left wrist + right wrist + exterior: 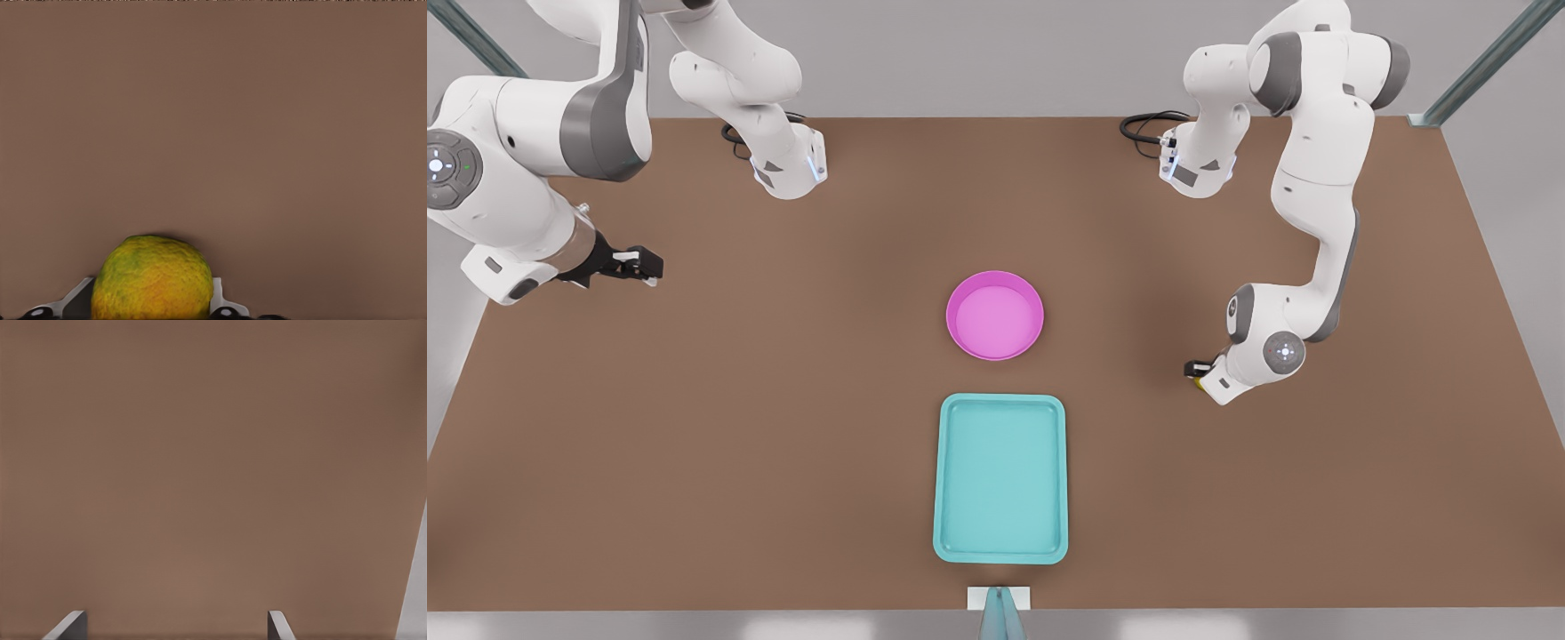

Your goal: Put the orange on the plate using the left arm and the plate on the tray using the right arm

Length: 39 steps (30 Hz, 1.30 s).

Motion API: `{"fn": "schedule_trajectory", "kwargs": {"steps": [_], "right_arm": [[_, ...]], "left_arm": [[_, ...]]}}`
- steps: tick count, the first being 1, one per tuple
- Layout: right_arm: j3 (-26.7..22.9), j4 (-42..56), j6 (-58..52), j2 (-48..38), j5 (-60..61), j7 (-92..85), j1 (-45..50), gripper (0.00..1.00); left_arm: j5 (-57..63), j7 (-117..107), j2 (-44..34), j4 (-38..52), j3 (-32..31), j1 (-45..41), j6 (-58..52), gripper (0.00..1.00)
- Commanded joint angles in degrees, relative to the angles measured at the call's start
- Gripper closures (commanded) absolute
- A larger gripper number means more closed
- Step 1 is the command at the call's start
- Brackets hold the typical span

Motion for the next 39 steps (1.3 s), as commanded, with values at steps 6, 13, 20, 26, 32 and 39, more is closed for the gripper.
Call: {"fn": "schedule_trajectory", "kwargs": {"steps": [6,13,20,26,32,39], "right_arm": [[0.0,0.0,0.0,-0.1,0.0,-0.1,-0.1,0.0],[0.0,-0.1,0.0,-0.1,0.0,-0.2,-0.1,0.0],[0.0,-0.5,0.1,-0.1,0.0,-0.1,-0.1,0.0],[0.0,-0.8,0.4,0.3,0.0,-0.1,-0.1,0.0],[0.0,-2.7,0.7,0.5,1.4,-0.3,0.3,0.0],[0.0,-18.2,28.4,11.0,22.5,2.1,9.0,0.0]], "left_arm": [[0.0,-1.2,-2.8,0.0,-0.1,-0.6,-2.2,0.29],[-0.6,-34.4,-6.8,13.6,-2.6,-27.8,-23.5,0.28],[-3.7,-46.3,-1.0,17.1,-2.6,-41.7,-21.8,0.28],[-3.7,-46.8,3.1,17.1,-2.5,-41.6,-15.8,0.03],[-5.8,-35.4,-10.8,26.0,11.4,-40.9,-49.5,0.0],[-8.8,-10.8,-13.2,42.6,28.5,-29.9,-64.1,0.0]]}}
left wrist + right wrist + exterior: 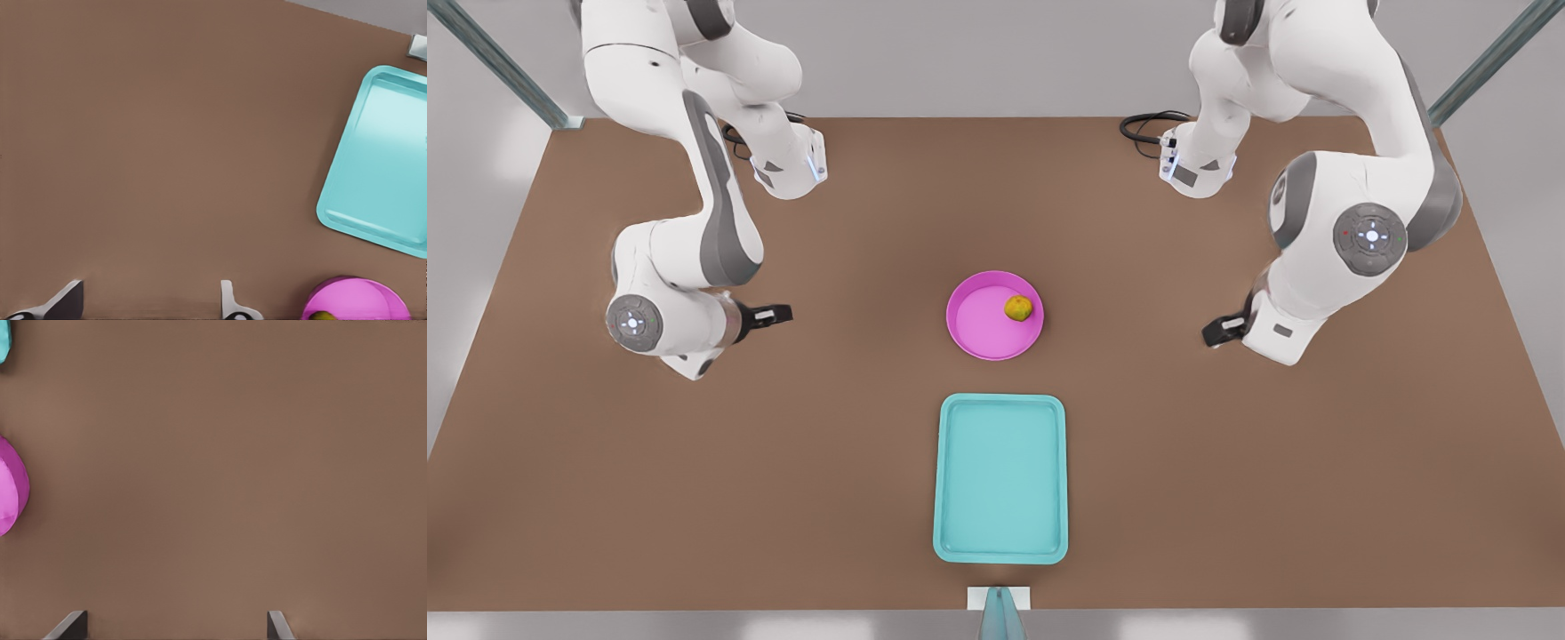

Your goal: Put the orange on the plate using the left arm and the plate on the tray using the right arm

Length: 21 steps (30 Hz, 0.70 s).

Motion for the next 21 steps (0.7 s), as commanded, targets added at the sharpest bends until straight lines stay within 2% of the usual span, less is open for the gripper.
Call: {"fn": "schedule_trajectory", "kwargs": {"steps": [1,2,3,5,8,10,16,21], "right_arm": [[0.0,-3.4,17.7,0.6,6.9,1.9,2.0,0.0],[1.1,-6.8,21.8,-0.5,7.0,1.9,2.5,0.0],[2.7,-11.7,26.5,-2.7,7.4,1.9,2.5,0.0],[4.8,-17.9,32.8,-4.1,9.8,1.9,2.7,0.0],[8.4,-24.7,42.4,-3.9,12.6,2.0,3.2,0.0],[8.9,-25.5,44.6,-2.4,15.6,2.1,5.7,0.0],[11.9,-22.1,48.8,5.6,23.8,2.1,10.6,0.0],[13.2,-18.4,51.0,11.9,25.5,2.0,13.0,0.0]], "left_arm": [[-0.3,14.5,-0.6,2.5,-12.3,13.0,-12.9,0.0],[0.2,14.7,-2.2,2.1,-19.9,21.1,-12.3,0.0],[3.5,14.8,-3.2,1.8,-24.3,25.0,-10.9,0.0],[4.0,15.2,-6.8,-3.0,-28.2,29.6,-7.1,0.0],[4.2,15.2,-6.1,-2.6,-28.2,29.5,-7.6,0.0],[4.2,15.2,-5.9,-2.6,-28.4,29.5,-8.9,0.0],[4.3,14.8,-5.2,-1.5,-27.7,29.2,-12.1,0.0],[4.2,14.6,-5.1,-1.5,-27.7,29.3,-12.9,0.0]]}}
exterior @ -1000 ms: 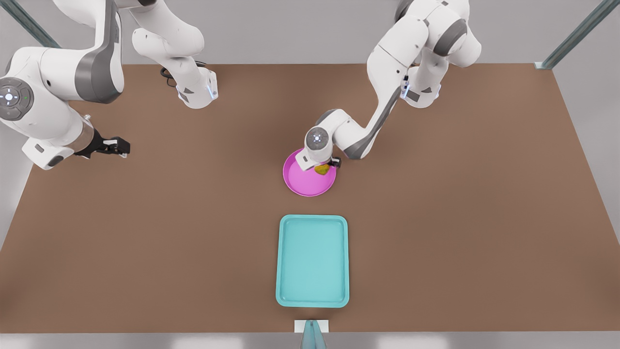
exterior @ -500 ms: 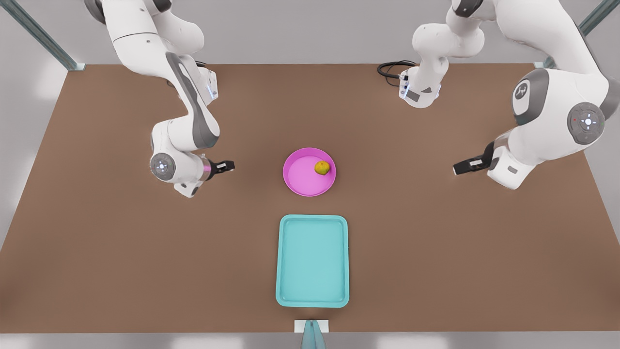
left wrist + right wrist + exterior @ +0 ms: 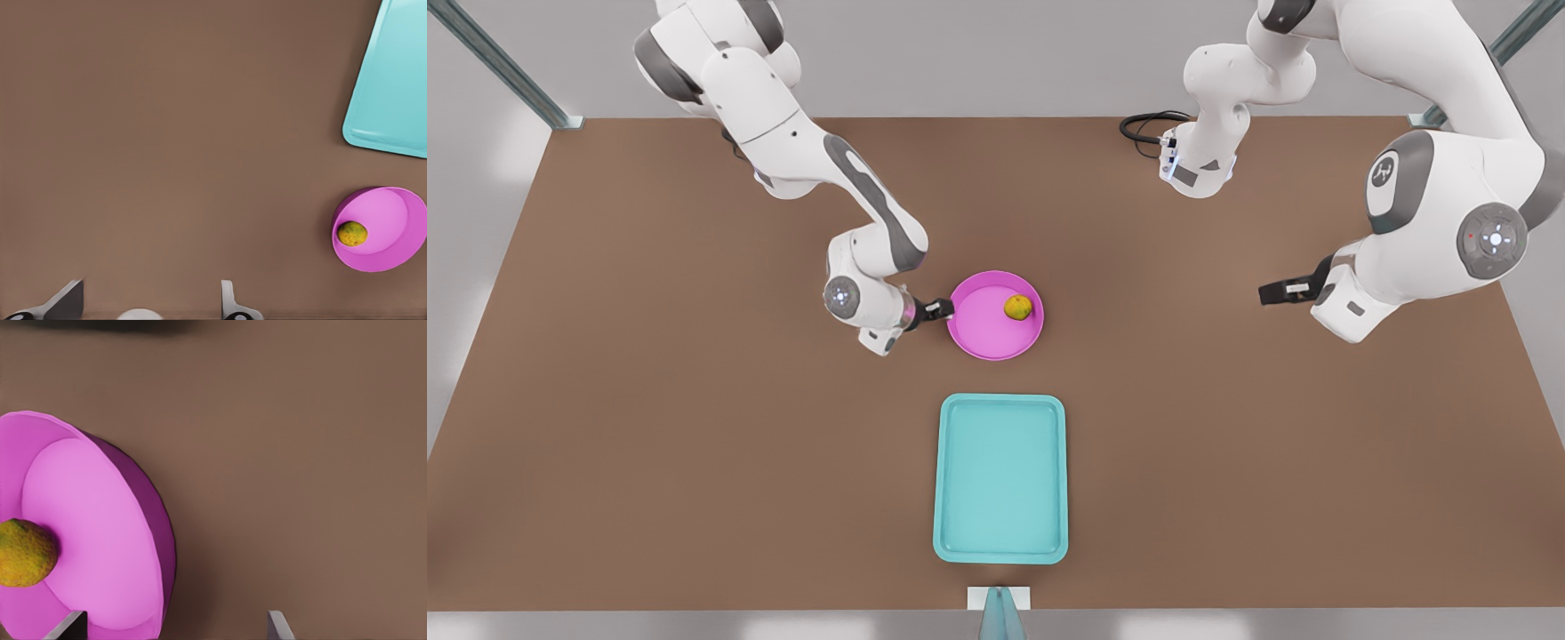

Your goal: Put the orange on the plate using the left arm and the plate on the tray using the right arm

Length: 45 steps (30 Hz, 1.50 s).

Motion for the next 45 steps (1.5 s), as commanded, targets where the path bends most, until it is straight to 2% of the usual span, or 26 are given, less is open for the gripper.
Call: {"fn": "schedule_trajectory", "kwargs": {"steps": [1,8,22,23,26,33,38,45], "right_arm": [[0.6,1.1,4.0,1.3,2.1,0.4,0.4,0.0],[0.8,5.3,4.0,5.8,2.8,0.4,2.5,0.0],[1.3,7.0,3.5,8.4,2.7,0.4,3.9,0.01],[1.3,7.0,3.4,8.4,2.7,0.4,3.9,0.11],[1.3,7.0,3.2,8.6,2.7,0.4,3.9,0.33],[1.3,8.2,3.0,9.8,2.7,0.4,4.0,0.55],[1.3,8.5,2.7,9.6,2.5,0.2,3.9,0.76],[1.7,9.6,2.7,7.7,2.6,0.3,3.3,0.79]], "left_arm": [[0.0,4.5,0.0,0.0,0.0,0.0,-1.6,0.0],[0.0,5.1,0.0,0.0,0.0,0.2,-1.6,0.0],[0.0,5.5,0.0,0.0,0.0,0.2,-1.7,0.0],[0.0,5.5,0.0,0.0,0.0,0.2,-1.7,0.0],[0.0,5.5,0.0,0.0,0.0,0.2,-1.6,0.0],[0.0,5.5,-0.1,0.0,0.0,0.2,-1.7,0.0],[0.0,5.5,0.0,0.4,0.0,0.2,-1.6,0.0],[-0.1,5.5,0.1,0.4,0.0,0.2,-1.5,0.0]]}}
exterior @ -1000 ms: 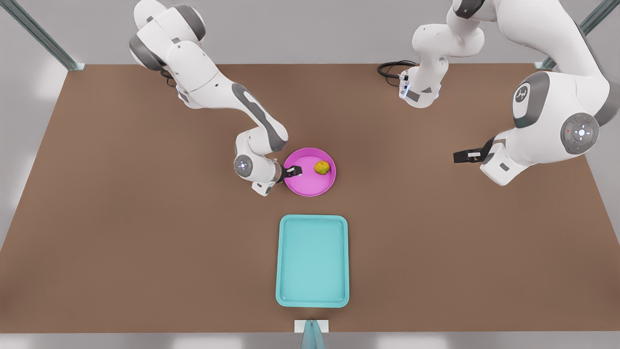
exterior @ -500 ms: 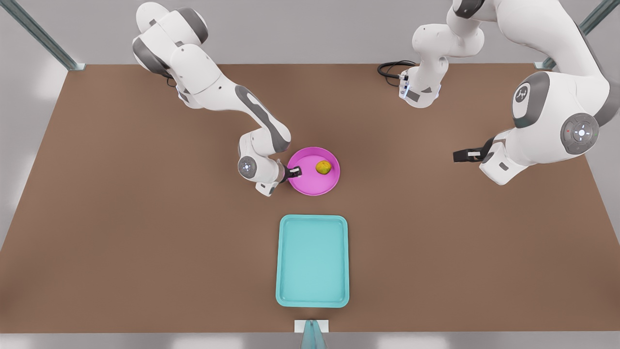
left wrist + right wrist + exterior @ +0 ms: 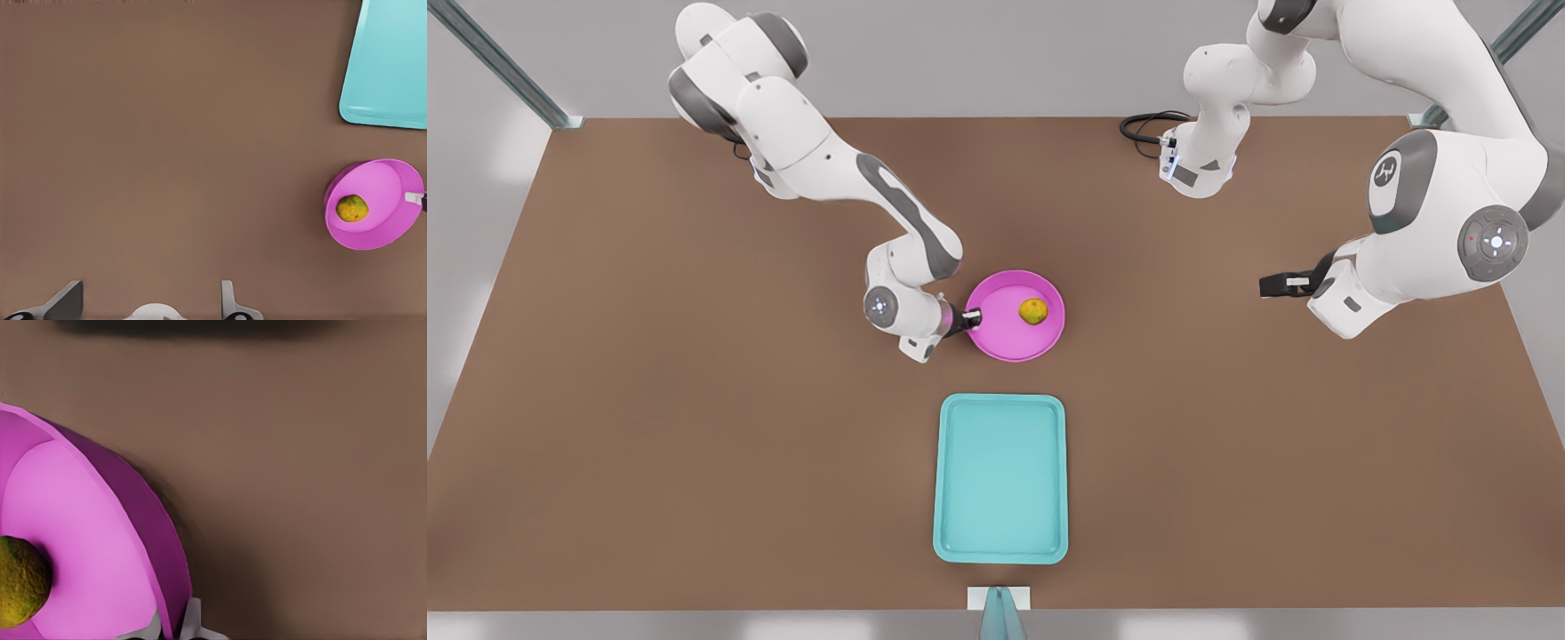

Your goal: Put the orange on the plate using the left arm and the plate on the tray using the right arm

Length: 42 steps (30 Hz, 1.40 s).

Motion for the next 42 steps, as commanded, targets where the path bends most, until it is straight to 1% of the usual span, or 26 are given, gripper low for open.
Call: {"fn": "schedule_trajectory", "kwargs": {"steps": [1,6,11,16,24,28,30,36,37,38,42], "right_arm": [[0.0,0.2,-0.1,-0.9,-0.3,0.4,-0.2,0.79],[0.1,2.2,-0.1,-2.7,-0.2,0.5,-3.6,0.79],[0.0,6.5,0.0,-1.6,0.0,0.5,-8.6,0.79],[-0.5,19.0,0.5,6.7,0.0,0.5,-10.1,0.79],[-0.9,31.2,0.9,16.3,-0.8,0.2,-11.1,0.79],[-2.1,36.9,1.0,19.2,-0.8,-0.1,-11.1,0.79],[-2.0,38.9,1.0,21.0,-0.8,-0.1,-11.0,0.79],[-1.9,40.5,1.3,22.7,-0.6,0.3,-9.5,0.79],[-1.9,40.4,2.0,23.0,-0.6,0.3,-9.5,0.0],[-1.9,39.8,4.8,23.1,-0.6,0.2,-9.4,0.0],[-1.6,40.2,4.6,22.5,-0.6,0.4,-9.1,0.0]], "left_arm": [[0.0,0.5,-0.1,0.0,0.0,0.0,0.1,0.0],[0.0,0.5,-0.1,0.0,0.0,0.0,0.0,0.0],[0.0,0.5,-0.1,0.0,0.0,0.0,0.0,0.0],[0.0,0.5,-0.1,0.0,0.0,0.0,0.0,0.0],[0.0,0.5,0.0,0.0,0.0,0.0,0.0,0.0],[0.0,0.4,0.0,0.1,0.0,0.0,0.0,0.0],[0.0,0.4,0.0,0.1,0.0,0.0,0.1,0.0],[0.0,0.4,0.5,0.8,0.0,0.0,0.0,0.0],[0.0,0.4,0.5,0.8,0.0,0.0,0.0,0.0],[0.0,0.4,0.6,0.8,0.0,0.0,0.0,0.0],[0.0,0.4,0.9,0.9,0.0,0.0,0.0,0.0]]}}
